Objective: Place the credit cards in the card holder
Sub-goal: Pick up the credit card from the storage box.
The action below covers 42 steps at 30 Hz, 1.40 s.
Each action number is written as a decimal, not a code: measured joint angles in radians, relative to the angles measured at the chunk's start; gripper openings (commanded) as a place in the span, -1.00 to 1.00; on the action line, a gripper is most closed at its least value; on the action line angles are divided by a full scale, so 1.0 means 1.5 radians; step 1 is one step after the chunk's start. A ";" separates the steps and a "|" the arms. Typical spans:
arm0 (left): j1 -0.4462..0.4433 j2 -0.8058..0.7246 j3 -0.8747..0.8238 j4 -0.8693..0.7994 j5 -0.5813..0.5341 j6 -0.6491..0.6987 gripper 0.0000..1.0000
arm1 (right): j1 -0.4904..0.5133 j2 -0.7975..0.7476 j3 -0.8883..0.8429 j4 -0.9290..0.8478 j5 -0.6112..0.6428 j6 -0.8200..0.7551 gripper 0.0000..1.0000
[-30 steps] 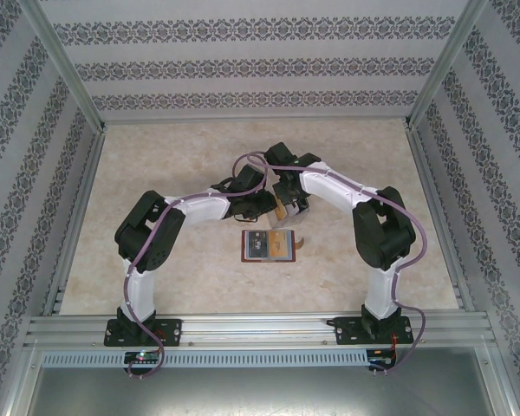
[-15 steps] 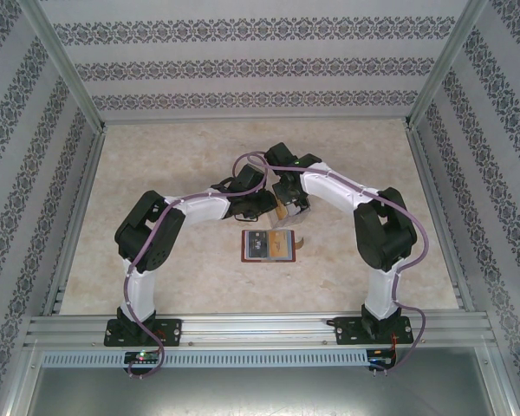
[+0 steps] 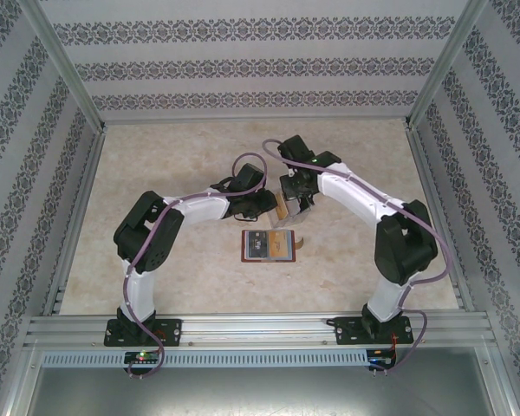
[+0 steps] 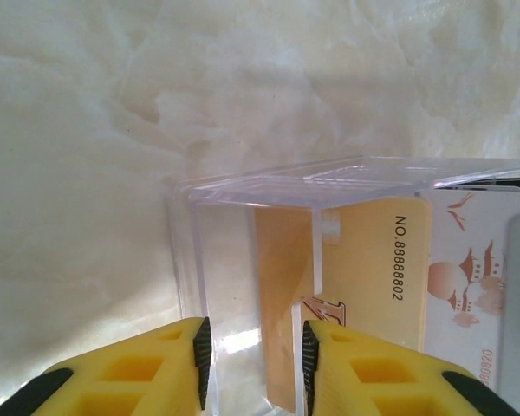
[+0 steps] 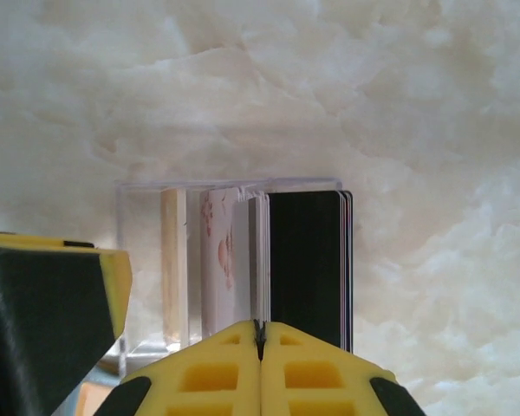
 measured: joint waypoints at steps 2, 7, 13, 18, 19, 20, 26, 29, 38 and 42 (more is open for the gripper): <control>0.000 -0.007 0.000 -0.005 0.000 0.001 -0.20 | -0.014 -0.034 -0.030 0.014 -0.030 0.028 -0.92; 0.000 -0.034 0.000 -0.012 0.000 0.006 -0.06 | -0.054 -0.132 -0.112 0.061 -0.092 0.101 -0.97; 0.000 -0.129 -0.042 0.014 -0.004 0.012 0.30 | -0.101 -0.243 -0.228 0.180 -0.195 0.221 -0.98; 0.007 -0.202 -0.111 0.113 0.050 -0.014 0.34 | -0.124 -0.271 -0.296 0.284 -0.287 0.308 -0.98; 0.010 -0.203 -0.120 0.137 0.067 -0.022 0.34 | -0.127 -0.271 -0.305 0.308 -0.307 0.326 -0.98; 0.013 -0.203 -0.128 0.162 0.083 -0.034 0.33 | -0.130 -0.271 -0.314 0.329 -0.325 0.342 -0.98; 0.022 -0.197 -0.154 0.247 0.138 -0.089 0.30 | -0.131 -0.271 -0.354 0.422 -0.386 0.416 -0.96; 0.022 -0.188 -0.154 0.282 0.155 -0.110 0.28 | -0.131 -0.271 -0.361 0.448 -0.405 0.441 -0.95; 0.022 -0.156 -0.155 0.351 0.199 -0.162 -0.40 | -0.139 -0.269 -0.363 0.486 -0.445 0.474 -0.92; 0.026 -0.155 -0.160 0.362 0.203 -0.176 -0.66 | -0.144 -0.269 -0.376 0.487 -0.448 0.475 -0.88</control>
